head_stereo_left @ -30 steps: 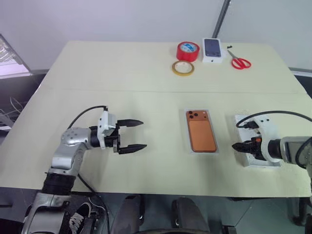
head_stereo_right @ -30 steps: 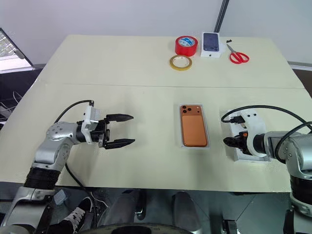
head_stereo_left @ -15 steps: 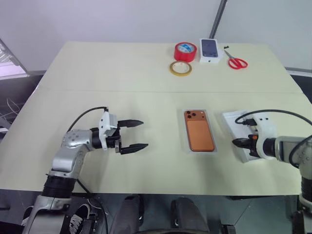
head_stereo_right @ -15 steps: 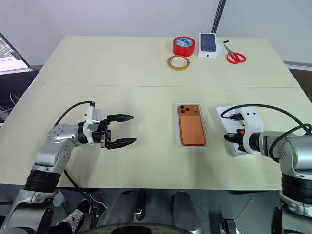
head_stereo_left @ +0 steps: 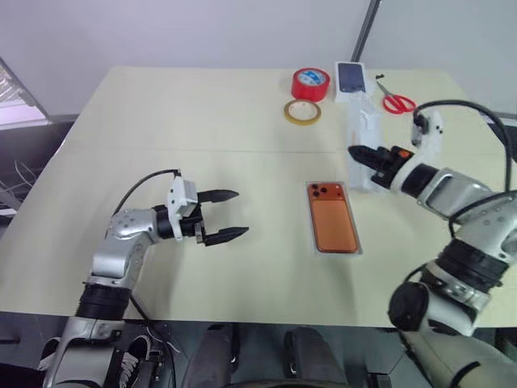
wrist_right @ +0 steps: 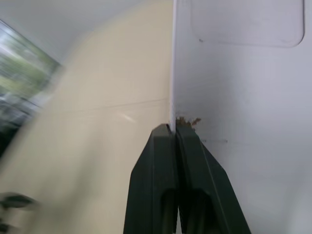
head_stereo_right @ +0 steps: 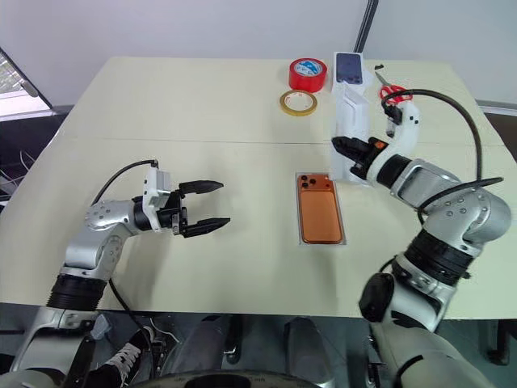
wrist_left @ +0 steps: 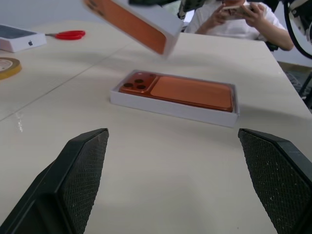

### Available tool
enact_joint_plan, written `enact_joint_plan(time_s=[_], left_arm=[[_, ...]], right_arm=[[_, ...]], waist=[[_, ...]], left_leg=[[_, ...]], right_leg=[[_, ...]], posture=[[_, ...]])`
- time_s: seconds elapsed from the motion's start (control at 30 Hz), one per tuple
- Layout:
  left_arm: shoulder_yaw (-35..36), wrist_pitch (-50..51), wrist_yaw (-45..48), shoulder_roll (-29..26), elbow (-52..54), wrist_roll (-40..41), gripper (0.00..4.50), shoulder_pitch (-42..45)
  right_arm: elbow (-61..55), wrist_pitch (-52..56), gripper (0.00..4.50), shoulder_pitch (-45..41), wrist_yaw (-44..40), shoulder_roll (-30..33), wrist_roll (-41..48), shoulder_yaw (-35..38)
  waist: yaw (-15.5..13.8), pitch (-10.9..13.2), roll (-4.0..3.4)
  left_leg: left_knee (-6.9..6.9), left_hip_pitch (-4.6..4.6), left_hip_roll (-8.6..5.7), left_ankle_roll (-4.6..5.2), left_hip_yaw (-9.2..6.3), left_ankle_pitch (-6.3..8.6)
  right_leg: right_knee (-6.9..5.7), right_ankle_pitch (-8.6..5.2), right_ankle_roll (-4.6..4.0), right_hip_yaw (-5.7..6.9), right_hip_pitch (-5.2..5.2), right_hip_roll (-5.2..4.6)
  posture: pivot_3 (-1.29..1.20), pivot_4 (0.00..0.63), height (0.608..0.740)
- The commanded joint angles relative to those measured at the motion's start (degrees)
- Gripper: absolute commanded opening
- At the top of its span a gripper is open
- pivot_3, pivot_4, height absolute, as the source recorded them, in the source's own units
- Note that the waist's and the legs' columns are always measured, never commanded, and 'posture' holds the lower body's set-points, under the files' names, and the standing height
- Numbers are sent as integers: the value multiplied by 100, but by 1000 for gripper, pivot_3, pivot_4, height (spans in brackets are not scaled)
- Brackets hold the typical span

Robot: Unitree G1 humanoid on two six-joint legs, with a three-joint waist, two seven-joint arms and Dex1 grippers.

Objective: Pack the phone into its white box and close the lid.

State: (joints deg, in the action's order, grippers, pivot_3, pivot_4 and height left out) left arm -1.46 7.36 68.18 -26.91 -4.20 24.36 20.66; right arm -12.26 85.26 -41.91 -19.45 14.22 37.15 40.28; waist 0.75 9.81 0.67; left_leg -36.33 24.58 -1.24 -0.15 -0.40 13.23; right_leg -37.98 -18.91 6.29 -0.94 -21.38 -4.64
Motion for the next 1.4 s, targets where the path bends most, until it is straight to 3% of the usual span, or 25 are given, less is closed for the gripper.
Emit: enact_joint_plan(time_s=[0.03,0.13,0.27,0.43,0.47,0.57,0.63,0.77,1.17,1.4], left_arm=[[31,6,-325,172,116,16,4500,148],[54,-14,-515,297,148,14,4500,183],[69,26,-642,360,240,78,4500,137],[62,34,-708,492,240,165,4500,137],[49,133,-701,523,273,233,4245,136],[-12,211,-708,599,305,266,3205,130],[-70,171,-731,673,334,213,2195,108],[-253,248,-851,954,455,194,121,45],[-812,-348,-1273,1651,-359,-531,46,328],[-898,-587,-1262,1933,-913,-654,46,565]], right_arm=[[-638,598,50,17,138,-782,714,504],[-1032,724,50,612,417,-1350,1728,397],[-1046,724,50,1192,1263,-1608,4019,268],[-944,-923,50,2739,3092,-185,7139,-1505],[-1000,-1219,10,2843,3084,59,7418,-1772],[-1027,-1927,0,3003,3356,470,7585,-2288],[-849,-2239,0,3123,3724,751,7585,-2522],[-695,-2470,0,3282,3622,1071,7585,-2836],[174,-3148,0,2622,3469,1552,7321,-2968],[124,-3088,0,2835,3158,1737,6960,-3046]], waist=[[2,0,0],[0,-1,1],[35,4,-7],[38,6,-5],[49,6,-5],[126,5,-3],[136,5,-2],[118,7,0],[-16,7,2],[-26,6,3]], left_leg=[[1,0,0,-1,0,-1],[8,-1,0,-5,0,-4],[7,-2,-3,-5,6,-5],[9,-10,-2,-4,5,-6],[6,-8,-2,-3,9,-7],[0,-12,-1,5,13,-11],[3,-13,3,5,9,-11],[6,-6,2,6,10,-11],[-16,-10,3,8,10,-10],[-18,-4,3,13,9,-7]], right_leg=[[-1,0,0,0,-2,0],[-6,0,0,0,-6,1],[-9,0,0,-7,-7,-1],[-4,0,0,-6,1,-3],[-3,-1,0,-9,1,-3],[-7,0,1,-12,7,4],[-7,-1,1,-8,7,12],[1,-2,4,-7,5,13],[-4,-2,4,-6,19,13],[-1,-2,4,-2,18,13]], posture=[[0,150,740],[0,150,740],[0,150,740],[0,150,740],[0,150,740],[0,150,740],[0,150,740],[0,150,740],[0,150,740],[0,150,740]])
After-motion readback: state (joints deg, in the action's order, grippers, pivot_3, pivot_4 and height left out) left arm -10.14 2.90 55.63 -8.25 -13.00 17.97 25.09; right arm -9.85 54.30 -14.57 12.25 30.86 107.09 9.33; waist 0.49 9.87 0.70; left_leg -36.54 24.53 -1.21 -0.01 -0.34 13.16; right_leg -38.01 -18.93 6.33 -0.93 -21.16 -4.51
